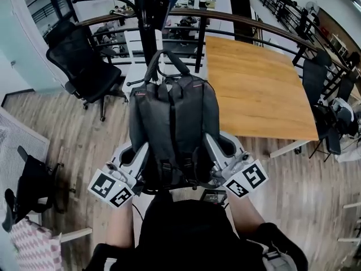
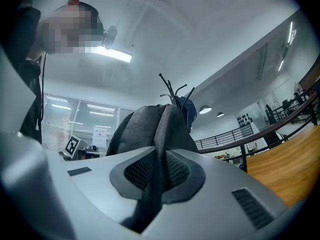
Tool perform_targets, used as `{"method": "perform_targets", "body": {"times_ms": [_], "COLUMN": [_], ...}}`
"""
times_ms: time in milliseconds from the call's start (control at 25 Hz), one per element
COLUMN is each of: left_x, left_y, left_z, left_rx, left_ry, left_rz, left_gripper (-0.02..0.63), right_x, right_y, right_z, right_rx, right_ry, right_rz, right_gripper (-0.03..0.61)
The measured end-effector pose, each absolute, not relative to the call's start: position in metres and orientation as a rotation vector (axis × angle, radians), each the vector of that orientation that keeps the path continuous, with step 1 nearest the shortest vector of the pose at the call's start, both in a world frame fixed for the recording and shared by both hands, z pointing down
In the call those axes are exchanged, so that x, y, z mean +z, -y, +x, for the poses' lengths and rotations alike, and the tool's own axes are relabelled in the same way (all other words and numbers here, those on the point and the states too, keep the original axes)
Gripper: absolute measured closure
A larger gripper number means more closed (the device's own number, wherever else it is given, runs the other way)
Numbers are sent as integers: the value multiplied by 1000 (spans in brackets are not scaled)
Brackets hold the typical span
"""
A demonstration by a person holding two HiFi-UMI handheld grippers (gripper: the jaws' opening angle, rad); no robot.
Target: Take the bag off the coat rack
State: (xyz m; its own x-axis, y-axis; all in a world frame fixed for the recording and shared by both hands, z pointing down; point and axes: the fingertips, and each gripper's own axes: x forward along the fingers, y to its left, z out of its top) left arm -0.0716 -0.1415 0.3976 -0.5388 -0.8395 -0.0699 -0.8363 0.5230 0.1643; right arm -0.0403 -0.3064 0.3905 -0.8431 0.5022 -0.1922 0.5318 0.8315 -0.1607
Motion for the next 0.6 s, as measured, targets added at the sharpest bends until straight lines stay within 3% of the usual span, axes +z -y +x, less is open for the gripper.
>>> {"method": "perform_targets", "body": {"times_ms": [600], "left_x": [422], "left_y": [144], "left_z": [16], "left_rx": [-286], "left_ry": [2657], "left_rz": [1406], "left_gripper": [578], "right_x": [418], "right_y": [304], "right_z": [42], "right_rx": [-345], "right_ry": [-2911], "right_rz": [921], "right_gripper": [529]}}
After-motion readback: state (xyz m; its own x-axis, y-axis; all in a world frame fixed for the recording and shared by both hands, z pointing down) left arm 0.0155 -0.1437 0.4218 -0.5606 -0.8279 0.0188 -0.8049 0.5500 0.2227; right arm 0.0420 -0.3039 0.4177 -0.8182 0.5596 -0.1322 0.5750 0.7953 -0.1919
